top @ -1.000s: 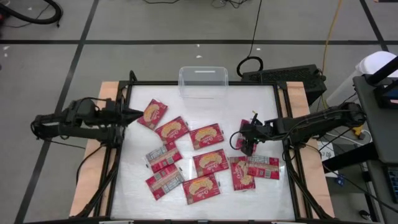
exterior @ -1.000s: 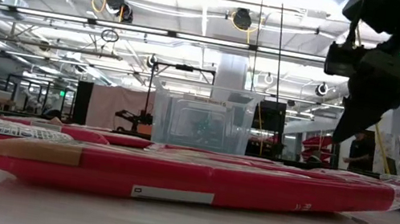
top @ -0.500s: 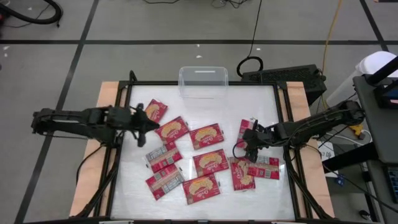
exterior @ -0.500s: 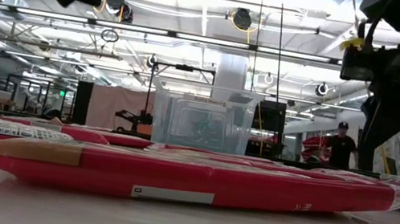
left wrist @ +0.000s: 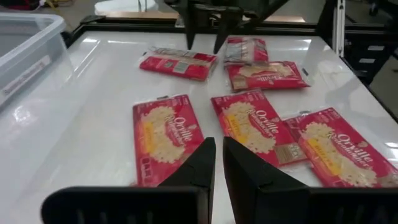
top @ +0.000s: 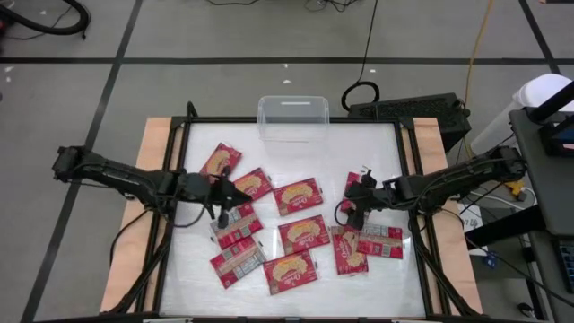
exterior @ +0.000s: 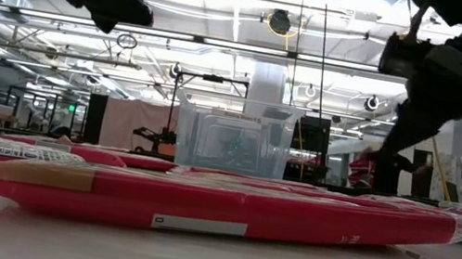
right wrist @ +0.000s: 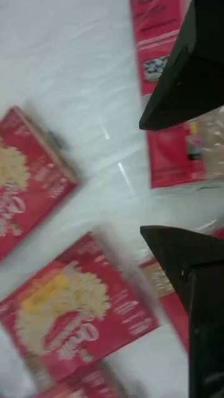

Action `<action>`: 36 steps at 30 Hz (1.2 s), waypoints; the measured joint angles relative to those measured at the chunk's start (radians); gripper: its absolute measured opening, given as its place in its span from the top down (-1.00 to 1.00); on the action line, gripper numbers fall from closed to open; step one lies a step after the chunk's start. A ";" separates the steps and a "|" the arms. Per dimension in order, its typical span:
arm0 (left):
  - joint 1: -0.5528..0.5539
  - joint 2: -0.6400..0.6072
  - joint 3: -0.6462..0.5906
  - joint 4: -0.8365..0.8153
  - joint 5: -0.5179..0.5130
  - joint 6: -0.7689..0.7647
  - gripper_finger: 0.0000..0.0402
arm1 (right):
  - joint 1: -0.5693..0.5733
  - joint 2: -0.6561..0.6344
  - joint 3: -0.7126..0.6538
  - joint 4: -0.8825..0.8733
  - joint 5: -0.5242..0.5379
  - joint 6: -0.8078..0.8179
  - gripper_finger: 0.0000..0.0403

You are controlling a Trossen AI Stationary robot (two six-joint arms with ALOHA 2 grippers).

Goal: Sort popcorn bags into baskets
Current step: Put the popcorn bag into the transparent bin

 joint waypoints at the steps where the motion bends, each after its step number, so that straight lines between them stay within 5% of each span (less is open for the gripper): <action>1: -0.007 0.021 0.000 0.022 -0.009 0.006 0.81 | -0.003 0.007 0.000 0.018 0.000 -0.005 -0.32; 10: -0.021 0.198 -0.001 0.197 -0.018 0.034 0.81 | -0.023 0.135 0.001 0.042 -0.095 -0.143 -0.39; 19: -0.021 0.245 -0.001 0.274 -0.018 0.059 0.81 | -0.030 0.248 0.002 0.012 -0.081 -0.277 -0.22; 25: -0.021 0.245 -0.001 0.294 -0.018 0.090 0.81 | -0.064 0.297 0.004 0.060 -0.057 -0.344 0.15; 32: -0.021 0.245 -0.001 0.291 -0.019 0.102 0.81 | -0.108 0.262 0.008 0.100 -0.083 -0.393 0.90; 36: -0.021 0.245 -0.001 0.289 -0.019 0.103 0.81 | -0.123 0.224 0.031 0.110 -0.081 -0.415 0.95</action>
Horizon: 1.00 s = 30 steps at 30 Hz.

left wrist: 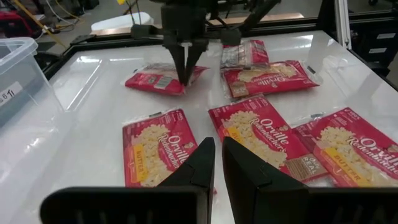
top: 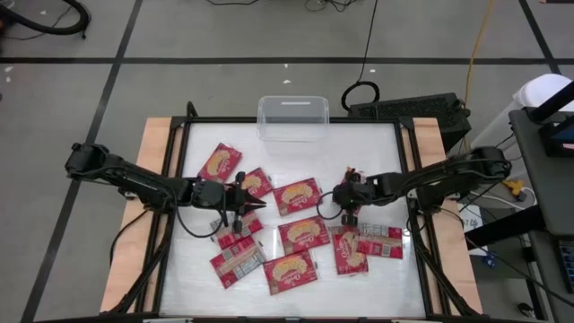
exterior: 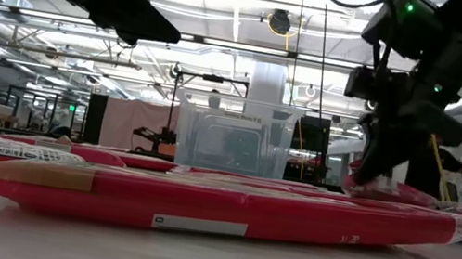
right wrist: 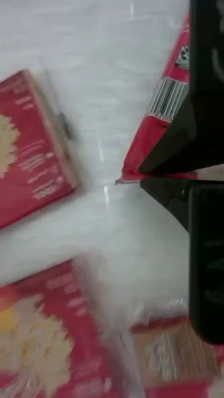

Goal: Sort popcorn bags into baskets
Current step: Put the popcorn bag into the transparent bin

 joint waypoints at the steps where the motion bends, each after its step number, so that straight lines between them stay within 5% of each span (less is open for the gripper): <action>1: 0.000 0.000 0.000 0.000 0.000 0.000 0.81 | -0.002 -0.007 0.002 -0.001 -0.001 -0.003 0.95; 16: -0.001 0.010 0.000 0.047 -0.031 -0.031 0.81 | 0.004 -0.089 0.038 0.006 -0.026 -0.005 1.00; 24: -0.028 0.261 0.053 0.395 -0.057 0.223 0.74 | 0.004 -0.089 0.038 0.171 -0.129 -0.033 1.00; 30: 0.001 0.507 0.218 0.393 -0.067 0.239 0.26 | 0.004 -0.089 0.039 0.212 -0.160 -0.033 1.00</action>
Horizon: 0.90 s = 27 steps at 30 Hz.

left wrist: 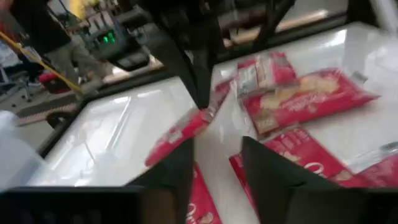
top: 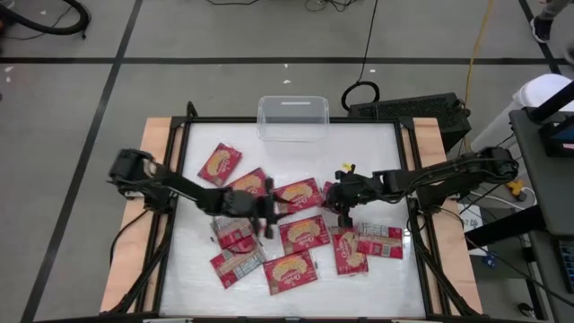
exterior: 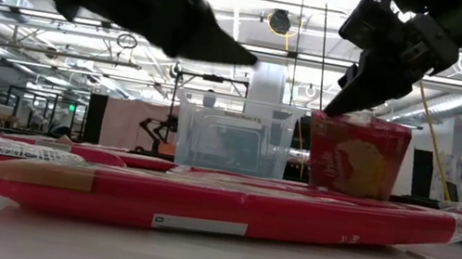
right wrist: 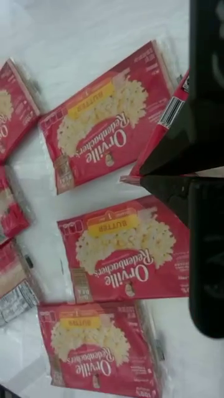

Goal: Sort popcorn bags into baskets
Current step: Put the popcorn bag into the transparent bin

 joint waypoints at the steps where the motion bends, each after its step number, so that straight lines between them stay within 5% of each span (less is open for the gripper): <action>1: 0.005 0.039 0.028 0.001 -0.002 0.002 0.16 | 0.000 0.000 0.000 0.001 -0.005 0.001 1.00; 8: 0.048 0.221 0.190 0.017 0.034 -0.001 -0.41 | 0.000 -0.012 0.000 0.016 -0.055 0.035 1.00; 15: 0.092 0.354 0.345 0.017 0.096 0.079 -0.50 | 0.000 -0.056 0.000 0.019 -0.060 0.078 1.00; 20: 0.109 0.381 0.393 0.020 0.107 0.089 -0.12 | 0.000 -0.110 0.001 0.011 -0.075 0.111 1.00; 27: 0.122 0.354 0.393 -0.062 0.130 0.097 0.85 | 0.000 -0.227 0.001 -0.057 0.013 0.160 1.00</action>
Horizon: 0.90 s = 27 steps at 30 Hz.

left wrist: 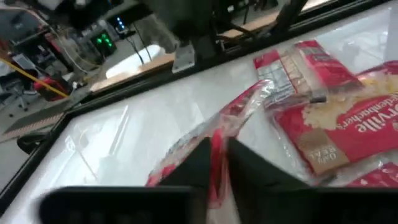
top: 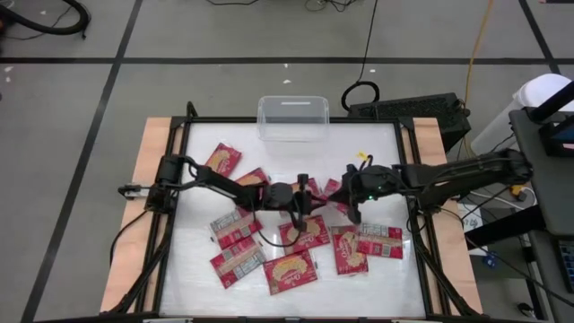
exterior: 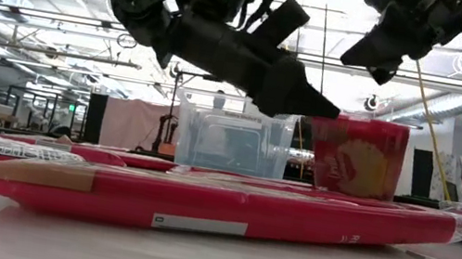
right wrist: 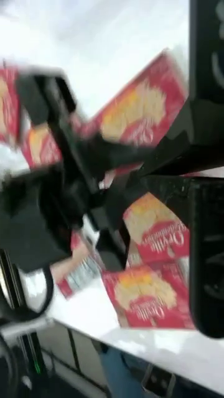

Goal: Sort popcorn bags into baskets
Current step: Put the popcorn bag into the transparent bin

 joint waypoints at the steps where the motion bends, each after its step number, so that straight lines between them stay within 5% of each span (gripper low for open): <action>1: 0.003 -0.002 0.000 -0.020 0.001 -0.002 0.92 | 0.000 -0.015 0.000 -0.013 0.021 0.004 1.00; 11: 0.017 -0.041 -0.001 -0.108 0.008 -0.016 0.98 | 0.073 0.017 0.000 -0.226 0.177 0.079 0.84; 18: 0.023 -0.047 -0.001 -0.125 0.011 -0.031 0.99 | 0.201 0.106 0.000 -0.246 0.239 0.156 0.35; 27: 0.027 -0.048 -0.001 -0.130 0.011 -0.064 0.99 | 0.359 0.246 -0.004 -0.291 0.552 0.164 -0.27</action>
